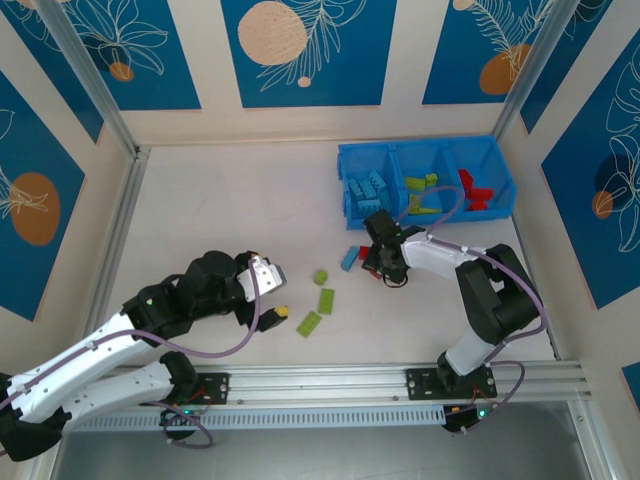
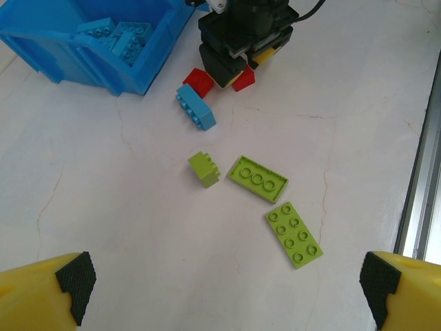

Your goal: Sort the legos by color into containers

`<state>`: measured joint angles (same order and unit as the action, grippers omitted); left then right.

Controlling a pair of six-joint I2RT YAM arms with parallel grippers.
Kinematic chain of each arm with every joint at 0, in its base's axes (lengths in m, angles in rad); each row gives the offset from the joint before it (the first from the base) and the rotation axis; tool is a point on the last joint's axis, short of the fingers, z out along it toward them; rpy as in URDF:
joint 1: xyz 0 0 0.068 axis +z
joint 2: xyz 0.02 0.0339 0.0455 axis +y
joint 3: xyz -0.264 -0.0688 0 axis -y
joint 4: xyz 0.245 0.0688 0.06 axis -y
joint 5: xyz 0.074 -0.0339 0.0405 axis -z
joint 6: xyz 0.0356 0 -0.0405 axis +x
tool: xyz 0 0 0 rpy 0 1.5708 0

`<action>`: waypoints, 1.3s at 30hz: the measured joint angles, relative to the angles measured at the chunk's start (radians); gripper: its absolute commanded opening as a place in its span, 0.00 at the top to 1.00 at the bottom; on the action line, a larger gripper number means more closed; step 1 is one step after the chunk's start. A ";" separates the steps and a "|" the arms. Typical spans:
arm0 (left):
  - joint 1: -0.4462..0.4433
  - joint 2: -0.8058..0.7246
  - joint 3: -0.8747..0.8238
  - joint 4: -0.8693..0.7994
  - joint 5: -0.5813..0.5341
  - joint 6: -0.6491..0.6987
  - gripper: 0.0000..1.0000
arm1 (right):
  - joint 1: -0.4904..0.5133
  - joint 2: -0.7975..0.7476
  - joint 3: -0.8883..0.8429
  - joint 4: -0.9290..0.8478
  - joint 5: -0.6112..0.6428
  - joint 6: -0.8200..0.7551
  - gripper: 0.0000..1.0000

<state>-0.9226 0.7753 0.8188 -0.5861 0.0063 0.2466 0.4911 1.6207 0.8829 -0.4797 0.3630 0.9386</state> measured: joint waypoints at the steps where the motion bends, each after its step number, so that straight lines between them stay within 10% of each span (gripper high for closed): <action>1: 0.000 0.000 0.000 0.000 0.000 0.000 0.00 | 0.000 0.000 -0.003 0.001 0.001 0.003 0.53; 17: 0.000 0.000 0.000 -0.001 0.001 0.000 0.00 | 0.040 -0.399 -0.109 -0.098 0.096 0.029 0.69; 23: 0.001 0.000 0.000 -0.001 0.000 0.000 0.00 | -0.164 -0.511 0.008 -0.112 0.137 -0.059 0.69; 36: 0.005 -0.042 -0.036 0.079 -0.177 -0.050 0.00 | -0.720 0.104 0.605 -0.062 -0.060 -0.124 0.67; 39: 0.006 -0.041 -0.040 0.084 -0.195 -0.054 0.00 | -0.748 0.273 0.772 -0.097 -0.100 -0.114 0.44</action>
<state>-0.9169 0.7345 0.7784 -0.5018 -0.1890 0.1925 -0.2573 1.8938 1.6554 -0.5762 0.2630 0.8249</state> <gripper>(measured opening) 0.998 0.421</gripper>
